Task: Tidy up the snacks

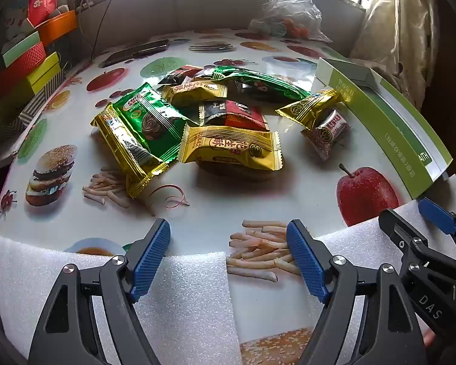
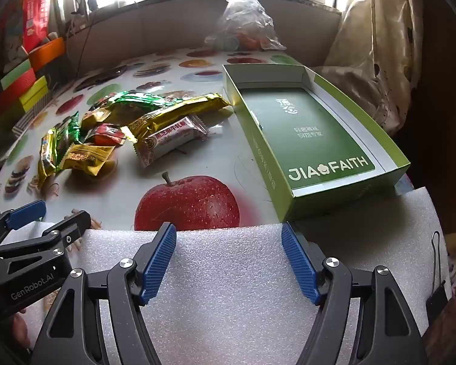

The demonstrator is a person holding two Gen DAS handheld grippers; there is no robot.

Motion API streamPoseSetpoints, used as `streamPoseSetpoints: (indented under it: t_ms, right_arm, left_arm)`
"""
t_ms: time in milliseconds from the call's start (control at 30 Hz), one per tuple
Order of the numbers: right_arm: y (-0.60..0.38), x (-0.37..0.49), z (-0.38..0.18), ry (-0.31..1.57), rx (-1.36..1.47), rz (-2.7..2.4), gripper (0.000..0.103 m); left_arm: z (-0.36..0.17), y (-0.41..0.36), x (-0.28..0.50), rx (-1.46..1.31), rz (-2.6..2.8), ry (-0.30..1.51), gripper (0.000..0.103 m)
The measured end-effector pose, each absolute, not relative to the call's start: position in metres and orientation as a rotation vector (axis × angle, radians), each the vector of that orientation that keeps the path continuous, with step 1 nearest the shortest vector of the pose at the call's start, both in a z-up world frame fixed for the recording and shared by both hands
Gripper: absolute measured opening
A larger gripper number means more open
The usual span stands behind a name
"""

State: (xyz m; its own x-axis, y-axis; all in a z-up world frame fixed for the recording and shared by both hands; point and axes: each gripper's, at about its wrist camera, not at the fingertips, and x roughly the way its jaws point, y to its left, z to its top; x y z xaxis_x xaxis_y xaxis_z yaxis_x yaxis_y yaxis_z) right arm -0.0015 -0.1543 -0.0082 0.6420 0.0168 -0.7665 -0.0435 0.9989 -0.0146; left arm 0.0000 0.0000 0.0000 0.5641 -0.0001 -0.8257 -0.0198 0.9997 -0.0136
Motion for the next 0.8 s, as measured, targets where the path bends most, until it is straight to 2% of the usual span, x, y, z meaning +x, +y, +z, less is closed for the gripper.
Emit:
streamPoseSetpoints:
  t_ms: [800]
  right_arm:
    - [-0.1528, -0.0022, -0.0081, 0.865, -0.033, 0.033, 0.073]
  left_arm:
    - [0.0013, 0.0003, -0.0033, -0.02, 0.015, 0.965, 0.079]
